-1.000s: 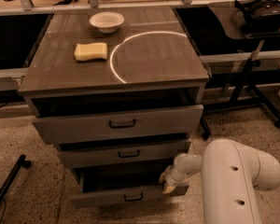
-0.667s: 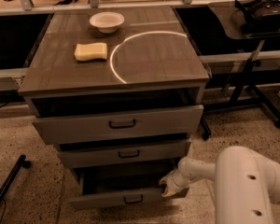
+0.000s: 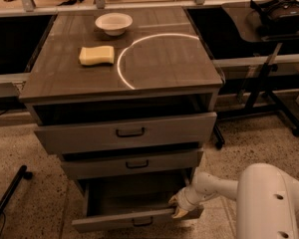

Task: Open bottom drawer

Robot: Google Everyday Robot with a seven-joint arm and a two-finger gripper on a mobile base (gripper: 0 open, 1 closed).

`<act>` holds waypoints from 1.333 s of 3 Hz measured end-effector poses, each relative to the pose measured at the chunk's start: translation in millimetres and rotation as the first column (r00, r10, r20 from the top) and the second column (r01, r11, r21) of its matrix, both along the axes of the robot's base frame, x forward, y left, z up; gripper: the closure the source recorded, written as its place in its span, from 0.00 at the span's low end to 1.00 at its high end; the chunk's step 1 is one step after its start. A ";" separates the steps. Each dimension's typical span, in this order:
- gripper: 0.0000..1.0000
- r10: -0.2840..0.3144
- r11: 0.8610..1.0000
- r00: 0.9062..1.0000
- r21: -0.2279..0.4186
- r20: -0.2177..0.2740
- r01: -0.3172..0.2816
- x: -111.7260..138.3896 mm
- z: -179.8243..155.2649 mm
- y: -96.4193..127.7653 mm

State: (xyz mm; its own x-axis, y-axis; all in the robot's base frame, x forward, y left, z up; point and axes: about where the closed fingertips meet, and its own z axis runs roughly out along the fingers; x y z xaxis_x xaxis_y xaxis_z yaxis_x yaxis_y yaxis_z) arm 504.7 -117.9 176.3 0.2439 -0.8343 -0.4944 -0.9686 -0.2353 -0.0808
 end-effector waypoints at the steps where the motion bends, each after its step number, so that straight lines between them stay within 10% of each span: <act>1: 1.00 0.001 1.000 1.000 0.002 -0.001 -0.001 -0.1 -0.1 -2.3; 4: 1.00 0.035 0.993 0.996 0.116 -0.077 -0.026 -40.4 0.4 3.7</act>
Offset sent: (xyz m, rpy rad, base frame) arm -0.1228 0.0272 0.0088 0.3585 0.2336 0.1177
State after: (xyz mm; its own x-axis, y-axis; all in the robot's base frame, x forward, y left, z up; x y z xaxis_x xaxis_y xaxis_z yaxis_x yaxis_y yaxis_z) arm 464.3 -114.1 176.7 0.2250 -0.7636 -0.6052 -0.9655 -0.2582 -0.0333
